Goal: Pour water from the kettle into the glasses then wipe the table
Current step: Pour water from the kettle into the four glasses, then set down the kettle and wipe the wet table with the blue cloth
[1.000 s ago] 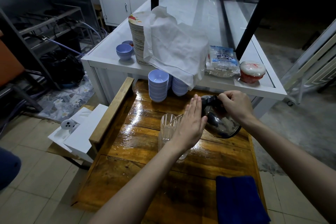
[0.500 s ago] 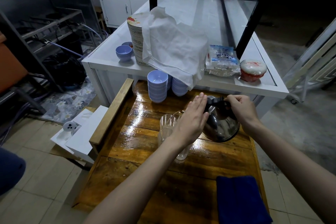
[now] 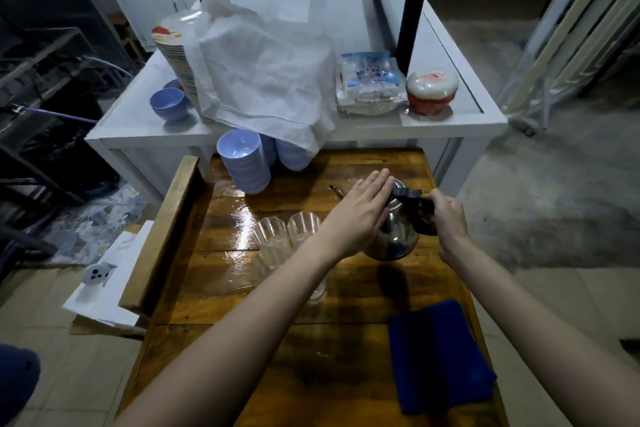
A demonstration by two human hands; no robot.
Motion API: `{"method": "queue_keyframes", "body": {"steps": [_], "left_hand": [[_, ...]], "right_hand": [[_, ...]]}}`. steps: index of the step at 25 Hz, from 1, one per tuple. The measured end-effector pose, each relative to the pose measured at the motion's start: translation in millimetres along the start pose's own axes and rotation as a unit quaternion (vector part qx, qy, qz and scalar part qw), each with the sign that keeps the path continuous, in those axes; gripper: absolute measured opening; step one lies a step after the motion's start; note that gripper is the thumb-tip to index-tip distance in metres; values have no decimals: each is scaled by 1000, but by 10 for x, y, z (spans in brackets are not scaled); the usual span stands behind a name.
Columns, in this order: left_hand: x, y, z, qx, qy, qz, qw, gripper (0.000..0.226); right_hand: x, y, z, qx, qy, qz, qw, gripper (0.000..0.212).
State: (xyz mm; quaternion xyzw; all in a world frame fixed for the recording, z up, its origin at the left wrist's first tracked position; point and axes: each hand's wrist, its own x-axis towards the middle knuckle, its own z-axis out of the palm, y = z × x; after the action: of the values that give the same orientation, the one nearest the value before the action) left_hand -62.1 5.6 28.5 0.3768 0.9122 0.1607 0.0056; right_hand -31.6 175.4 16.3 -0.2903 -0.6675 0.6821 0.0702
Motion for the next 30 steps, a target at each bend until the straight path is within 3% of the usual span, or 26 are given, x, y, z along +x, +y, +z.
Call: {"method": "queue_keyframes", "body": {"steps": [8, 13, 23, 30], "left_hand": [[391, 86, 527, 27, -76, 15, 997, 57], [453, 51, 732, 25, -115, -6, 993, 60], [476, 70, 845, 38, -121, -22, 992, 62], [466, 139, 863, 77, -124, -12, 989, 59]], "right_hand": [[479, 524, -254, 62, 62, 57, 995, 21], [646, 696, -309, 29, 35, 41, 998, 26], [846, 862, -297, 12, 52, 58, 997, 25], [894, 970, -454, -136, -11, 26, 990, 34]]}}
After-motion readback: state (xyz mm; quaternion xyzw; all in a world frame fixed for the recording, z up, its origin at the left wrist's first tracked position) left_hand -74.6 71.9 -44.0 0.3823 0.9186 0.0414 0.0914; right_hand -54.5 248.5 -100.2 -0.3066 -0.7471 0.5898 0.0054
